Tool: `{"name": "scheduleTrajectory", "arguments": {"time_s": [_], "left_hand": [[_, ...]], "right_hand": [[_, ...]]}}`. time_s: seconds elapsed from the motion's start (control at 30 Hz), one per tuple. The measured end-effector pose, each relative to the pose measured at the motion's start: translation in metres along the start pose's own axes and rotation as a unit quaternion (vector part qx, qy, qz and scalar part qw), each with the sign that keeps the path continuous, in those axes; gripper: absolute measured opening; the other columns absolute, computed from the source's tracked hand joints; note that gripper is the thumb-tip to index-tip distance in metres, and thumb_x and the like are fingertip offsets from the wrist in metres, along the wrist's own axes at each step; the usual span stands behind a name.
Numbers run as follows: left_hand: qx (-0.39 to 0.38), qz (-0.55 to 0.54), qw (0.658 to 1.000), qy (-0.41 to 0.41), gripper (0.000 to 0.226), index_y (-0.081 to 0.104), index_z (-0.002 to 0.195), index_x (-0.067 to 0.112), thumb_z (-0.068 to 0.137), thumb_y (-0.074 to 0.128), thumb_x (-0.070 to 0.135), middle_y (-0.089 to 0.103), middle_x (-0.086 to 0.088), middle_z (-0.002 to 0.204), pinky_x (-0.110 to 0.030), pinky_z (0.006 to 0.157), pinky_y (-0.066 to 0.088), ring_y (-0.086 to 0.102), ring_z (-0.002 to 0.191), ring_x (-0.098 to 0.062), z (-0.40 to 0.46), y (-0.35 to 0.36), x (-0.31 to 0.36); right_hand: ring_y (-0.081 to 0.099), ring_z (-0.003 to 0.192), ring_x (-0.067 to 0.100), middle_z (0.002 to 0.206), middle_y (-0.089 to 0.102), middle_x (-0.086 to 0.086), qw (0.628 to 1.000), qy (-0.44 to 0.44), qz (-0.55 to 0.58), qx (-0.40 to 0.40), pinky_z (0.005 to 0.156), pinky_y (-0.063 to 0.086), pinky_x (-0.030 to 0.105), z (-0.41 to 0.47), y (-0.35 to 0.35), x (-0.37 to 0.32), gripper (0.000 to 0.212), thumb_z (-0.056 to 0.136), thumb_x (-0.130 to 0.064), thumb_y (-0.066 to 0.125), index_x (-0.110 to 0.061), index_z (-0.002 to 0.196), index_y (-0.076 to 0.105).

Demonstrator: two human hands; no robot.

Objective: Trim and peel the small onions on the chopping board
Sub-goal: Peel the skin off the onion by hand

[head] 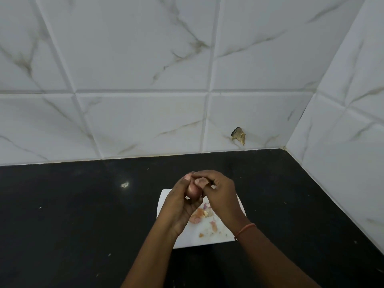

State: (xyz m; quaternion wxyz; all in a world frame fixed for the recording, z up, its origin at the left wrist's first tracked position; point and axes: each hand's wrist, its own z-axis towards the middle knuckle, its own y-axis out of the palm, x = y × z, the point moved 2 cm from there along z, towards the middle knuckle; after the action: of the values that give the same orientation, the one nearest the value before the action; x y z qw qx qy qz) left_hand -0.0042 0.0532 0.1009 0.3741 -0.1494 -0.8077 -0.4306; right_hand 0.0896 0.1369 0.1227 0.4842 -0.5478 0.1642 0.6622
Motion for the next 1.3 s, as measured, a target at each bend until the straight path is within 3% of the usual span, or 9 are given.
{"name": "scheduleTrajectory", "arguments": {"time_s": [0.23,0.4,0.5,0.57,0.77,0.97,1.1,1.23,1.3], "left_hand": [[0.006,0.009,1.0,-0.014,0.021,0.06,0.12,0.013,0.104,0.049,0.022,0.069,-0.017,0.113,-0.032,0.066,0.056,0.068,0.085,-0.022,0.004,0.002,-0.008],[0.002,0.048,0.999,-0.006,0.014,0.06,0.108,0.02,0.105,0.048,0.025,0.068,-0.014,0.106,-0.027,0.053,0.052,0.069,0.074,-0.023,0.008,0.001,-0.004],[0.005,0.019,1.0,-0.017,0.015,0.058,0.106,0.018,0.105,0.047,0.028,0.068,-0.017,0.098,-0.025,0.049,0.049,0.066,0.07,-0.027,0.008,0.0,-0.003],[0.02,-0.005,0.999,-0.045,0.025,0.057,0.112,0.015,0.104,0.049,0.037,0.069,-0.02,0.097,-0.025,0.048,0.05,0.066,0.071,-0.027,0.008,-0.001,-0.004],[-0.013,-0.079,0.992,-0.094,0.037,0.063,0.126,0.018,0.103,0.044,0.04,0.064,-0.021,0.117,-0.03,0.051,0.053,0.067,0.077,-0.029,0.008,-0.001,-0.001],[-0.066,-0.046,0.994,-0.079,0.046,0.057,0.137,0.01,0.1,0.035,0.027,0.068,-0.019,0.12,-0.043,0.079,0.059,0.072,0.094,-0.028,0.003,-0.001,0.0],[-0.077,0.03,0.996,-0.026,0.037,0.055,0.137,0.025,0.105,0.038,0.022,0.062,-0.015,0.128,-0.051,0.095,0.054,0.069,0.105,-0.03,0.0,0.0,0.003],[-0.101,0.126,0.987,0.005,0.044,0.048,0.144,0.029,0.101,0.055,0.021,0.067,-0.007,0.108,-0.04,0.082,0.056,0.067,0.09,-0.019,0.001,-0.004,0.0],[-0.104,0.134,0.985,0.014,0.058,0.047,0.144,0.034,0.095,0.064,0.007,0.063,-0.011,0.124,-0.035,0.082,0.055,0.066,0.089,-0.018,0.0,-0.007,-0.002]], "right_hand": [[0.061,0.089,0.001,0.083,0.063,-0.019,0.997,-0.01,-0.069,0.021,0.074,0.048,0.008,0.001,0.01,0.006,0.02,0.087,-0.002,0.065,-0.022,0.087,0.068],[0.066,0.085,0.008,0.087,0.069,-0.006,0.99,0.138,0.022,0.028,0.072,0.052,0.015,0.005,0.008,0.015,0.017,0.092,-0.006,0.06,-0.02,0.09,0.07],[0.063,0.072,0.012,0.082,0.068,0.005,0.927,0.288,0.229,0.078,0.064,0.053,0.024,0.01,0.001,0.016,0.012,0.094,-0.006,0.059,-0.01,0.094,0.07],[0.062,0.075,0.016,0.089,0.069,0.012,0.921,0.311,0.215,0.096,0.068,0.054,0.026,0.013,-0.006,0.019,0.013,0.095,-0.007,0.058,-0.01,0.096,0.07],[0.051,0.119,0.007,0.139,0.049,-0.009,0.962,0.262,0.079,-0.009,0.091,0.045,0.023,0.012,-0.006,0.012,0.048,0.097,-0.037,0.055,-0.025,0.142,0.045],[0.05,0.123,0.003,0.133,0.054,-0.019,0.976,0.131,-0.021,-0.172,0.1,0.048,0.027,0.0,0.008,0.008,0.05,0.085,-0.043,0.071,-0.041,0.131,0.052],[0.055,0.115,0.006,0.126,0.056,-0.012,0.984,0.13,0.031,-0.12,0.09,0.055,0.025,-0.004,0.01,0.007,0.038,0.091,-0.029,0.066,-0.034,0.126,0.054],[0.065,0.099,0.007,0.103,0.068,-0.008,0.985,0.13,0.106,-0.027,0.083,0.056,0.022,-0.004,0.008,0.005,0.014,0.094,-0.015,0.061,-0.024,0.104,0.064],[0.068,0.097,0.01,0.098,0.072,-0.004,0.982,0.139,0.131,0.009,0.084,0.057,0.027,-0.002,0.007,0.006,0.016,0.091,-0.005,0.063,-0.018,0.1,0.067]]}}
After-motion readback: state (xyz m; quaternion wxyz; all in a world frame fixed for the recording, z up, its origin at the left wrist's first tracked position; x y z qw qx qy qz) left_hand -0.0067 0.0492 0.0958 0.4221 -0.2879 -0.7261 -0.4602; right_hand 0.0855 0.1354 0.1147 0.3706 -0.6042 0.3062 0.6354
